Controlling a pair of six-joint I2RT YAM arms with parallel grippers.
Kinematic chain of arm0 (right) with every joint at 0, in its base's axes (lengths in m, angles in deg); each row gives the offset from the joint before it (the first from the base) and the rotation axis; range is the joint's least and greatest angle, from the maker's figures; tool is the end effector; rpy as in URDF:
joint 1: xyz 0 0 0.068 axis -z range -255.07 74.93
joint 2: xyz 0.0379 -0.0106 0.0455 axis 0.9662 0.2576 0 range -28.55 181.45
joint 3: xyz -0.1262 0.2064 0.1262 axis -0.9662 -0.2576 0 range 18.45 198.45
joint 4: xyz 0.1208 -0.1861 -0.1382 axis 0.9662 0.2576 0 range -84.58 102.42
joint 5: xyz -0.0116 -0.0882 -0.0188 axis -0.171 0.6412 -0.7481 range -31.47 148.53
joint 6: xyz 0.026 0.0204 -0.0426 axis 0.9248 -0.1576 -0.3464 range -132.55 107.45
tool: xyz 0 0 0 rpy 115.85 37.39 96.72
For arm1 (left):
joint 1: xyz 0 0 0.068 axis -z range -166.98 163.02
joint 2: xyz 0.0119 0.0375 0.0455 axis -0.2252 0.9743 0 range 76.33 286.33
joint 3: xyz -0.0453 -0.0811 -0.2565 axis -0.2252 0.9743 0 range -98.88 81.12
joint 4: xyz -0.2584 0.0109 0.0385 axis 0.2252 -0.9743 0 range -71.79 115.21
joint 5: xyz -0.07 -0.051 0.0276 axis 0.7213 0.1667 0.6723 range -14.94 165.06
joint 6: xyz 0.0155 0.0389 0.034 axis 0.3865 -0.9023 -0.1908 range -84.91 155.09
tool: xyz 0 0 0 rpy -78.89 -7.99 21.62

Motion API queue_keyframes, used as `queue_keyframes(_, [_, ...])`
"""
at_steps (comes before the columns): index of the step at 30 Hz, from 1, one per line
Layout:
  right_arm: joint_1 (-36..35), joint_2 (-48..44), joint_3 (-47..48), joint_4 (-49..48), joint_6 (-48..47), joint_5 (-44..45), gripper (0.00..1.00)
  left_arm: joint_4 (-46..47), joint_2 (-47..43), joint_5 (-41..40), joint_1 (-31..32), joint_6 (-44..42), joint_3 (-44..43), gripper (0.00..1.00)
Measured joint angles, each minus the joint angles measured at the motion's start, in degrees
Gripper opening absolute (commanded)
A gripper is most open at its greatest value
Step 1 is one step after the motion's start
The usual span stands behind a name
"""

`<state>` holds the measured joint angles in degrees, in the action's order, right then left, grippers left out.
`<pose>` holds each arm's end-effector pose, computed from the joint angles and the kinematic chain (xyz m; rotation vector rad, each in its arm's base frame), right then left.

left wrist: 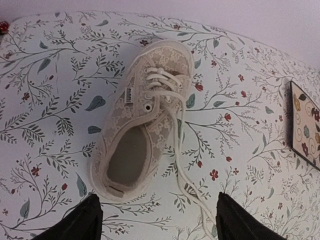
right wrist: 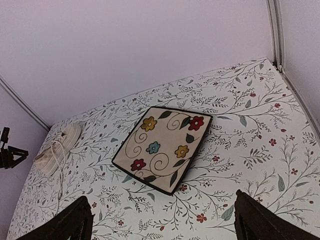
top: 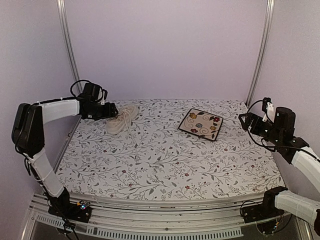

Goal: Tie the shoes

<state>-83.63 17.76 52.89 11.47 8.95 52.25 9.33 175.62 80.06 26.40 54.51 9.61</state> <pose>0.1910 0.0327 0.2792 0.1392 1.9027 0.4607 0.3753 -0.0925 0.2373 -0.0803 2.3602 -0.3844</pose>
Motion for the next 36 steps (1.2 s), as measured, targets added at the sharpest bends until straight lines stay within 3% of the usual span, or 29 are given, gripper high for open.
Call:
queue_keyframes(4, [0.00, 0.02, -0.42, 0.07, 0.39, -1.01, 0.99, -3.28, 6.95, -3.15, -0.04, -1.44, -6.82, 0.53])
queue_keyframes(9, [0.00, -0.07, -0.59, 0.02, 0.59, -1.46, 0.99, -7.69, 18.18, -5.20, -0.04, -4.31, -17.03, 0.46])
queue_keyframes(13, [0.00, -0.04, -0.94, -0.04, 0.92, -1.64, 0.99, -10.38, 23.71, -7.06, -0.07, -6.01, -21.44, 0.45])
queue_keyframes(18, [0.00, 1.22, -1.14, -1.05, 1.73, -2.19, 0.99, -12.81, 24.50, -9.86, -0.04, -7.34, -23.96, 0.44])
queue_keyframes(25, [0.00, 4.04, -1.57, -2.89, 2.78, -3.56, 0.99, -14.45, 27.76, -10.73, -0.94, -8.94, -26.36, 0.63])
queue_keyframes(28, [0.00, 5.03, -1.64, -3.52, 3.08, -3.89, 0.99, -14.47, 28.26, -9.31, -1.46, -9.60, -26.75, 0.47])
queue_keyframes(29, [0.00, 5.29, -1.64, -3.78, 3.10, -3.96, 0.99, -14.38, 28.24, -8.66, -1.62, -9.70, -26.93, 0.33])
queue_keyframes(32, [0.00, 6.03, -1.62, -4.37, 3.13, -4.13, 0.99, -14.99, 28.74, -7.76, -1.73, -10.64, -27.98, 0.05])
queue_keyframes(33, [0.00, 6.25, -1.62, -4.55, 3.15, -4.17, 0.99, -15.13, 29.03, -7.96, -1.73, -10.54, -28.41, 0.00])
queue_keyframes(36, [0.00, 7.10, -1.62, -4.94, 3.17, -4.39, 0.99, -15.06, 29.31, -7.45, -2.23, -11.37, -28.79, 0.00])
